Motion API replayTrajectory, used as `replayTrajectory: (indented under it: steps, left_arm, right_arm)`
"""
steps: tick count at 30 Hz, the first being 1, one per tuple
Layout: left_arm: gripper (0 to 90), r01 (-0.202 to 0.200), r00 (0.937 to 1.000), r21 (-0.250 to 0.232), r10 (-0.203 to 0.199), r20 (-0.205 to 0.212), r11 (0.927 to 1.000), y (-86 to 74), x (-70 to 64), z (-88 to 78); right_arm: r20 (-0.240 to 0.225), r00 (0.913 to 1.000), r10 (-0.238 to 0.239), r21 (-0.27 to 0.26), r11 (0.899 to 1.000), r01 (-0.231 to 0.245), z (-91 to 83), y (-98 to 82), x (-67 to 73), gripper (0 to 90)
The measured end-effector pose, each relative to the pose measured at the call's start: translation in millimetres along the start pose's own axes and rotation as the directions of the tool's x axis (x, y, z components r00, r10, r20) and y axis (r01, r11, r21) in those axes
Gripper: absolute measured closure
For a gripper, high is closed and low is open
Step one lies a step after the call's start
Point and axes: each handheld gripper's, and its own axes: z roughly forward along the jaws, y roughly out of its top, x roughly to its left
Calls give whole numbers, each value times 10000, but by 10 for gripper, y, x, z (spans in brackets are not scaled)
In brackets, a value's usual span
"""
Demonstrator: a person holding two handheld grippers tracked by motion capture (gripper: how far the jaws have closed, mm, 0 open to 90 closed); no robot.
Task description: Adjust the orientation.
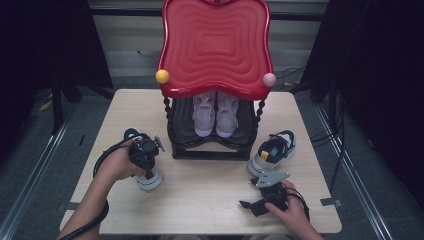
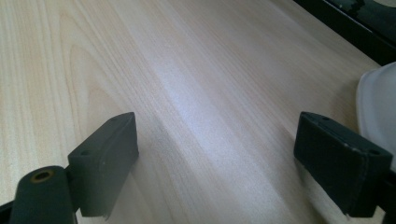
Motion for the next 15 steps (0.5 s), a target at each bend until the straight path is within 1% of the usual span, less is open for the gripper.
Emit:
replayTrajectory:
  steps: [2,4,6,7,8,9,10,11,13,14,15]
  left_arm:
    - [730,14,10000,10,-14,48,10000,1,-6,-12]
    - [730,66,10000,-43,-66,11,10000,0,-10,-28]
    - [730,-9,10000,16,9,-22,10000,4,-11,-45]
    - [730,-173,9998,158,174,-59,9997,7,-3,-59]
    - [730,-39,10000,-28,39,-31,10000,7,-14,-59]
    - [730,-45,10000,28,45,-49,10000,8,-15,-69]
    - [730,-170,9998,125,171,-118,9998,10,-8,-88]
    - [730,7,10000,59,-7,-49,10000,10,-20,-95]
    - [730,-67,10000,2,67,-35,10000,17,-21,-126]
    - [730,-176,9998,43,177,-75,9998,19,-14,-149]
    - [730,-66,10000,-32,66,-24,10000,23,-26,-164]
  right_arm:
    - [2,10000,-2,1,10000,2,0,0,0,132]
    - [2,10000,0,4,10000,0,0,0,0,132]
    - [9,10000,12,-1,10000,-12,0,0,0,132]
    - [4,10000,1,4,10000,-1,0,0,0,132]
    - [3,10000,-2,2,10000,2,0,0,0,132]
    - [2,10000,-4,2,10000,4,0,0,0,132]
    - [3,10000,0,2,10000,0,0,0,0,132]
    - [4,10000,-3,1,10000,3,0,0,0,132]
    - [3,10000,24,-12,10000,-24,0,0,1,132]
    - [4,10000,25,-11,10000,-25,0,0,1,132]
    - [5,10000,29,-8,10000,-29,0,1,2,132]
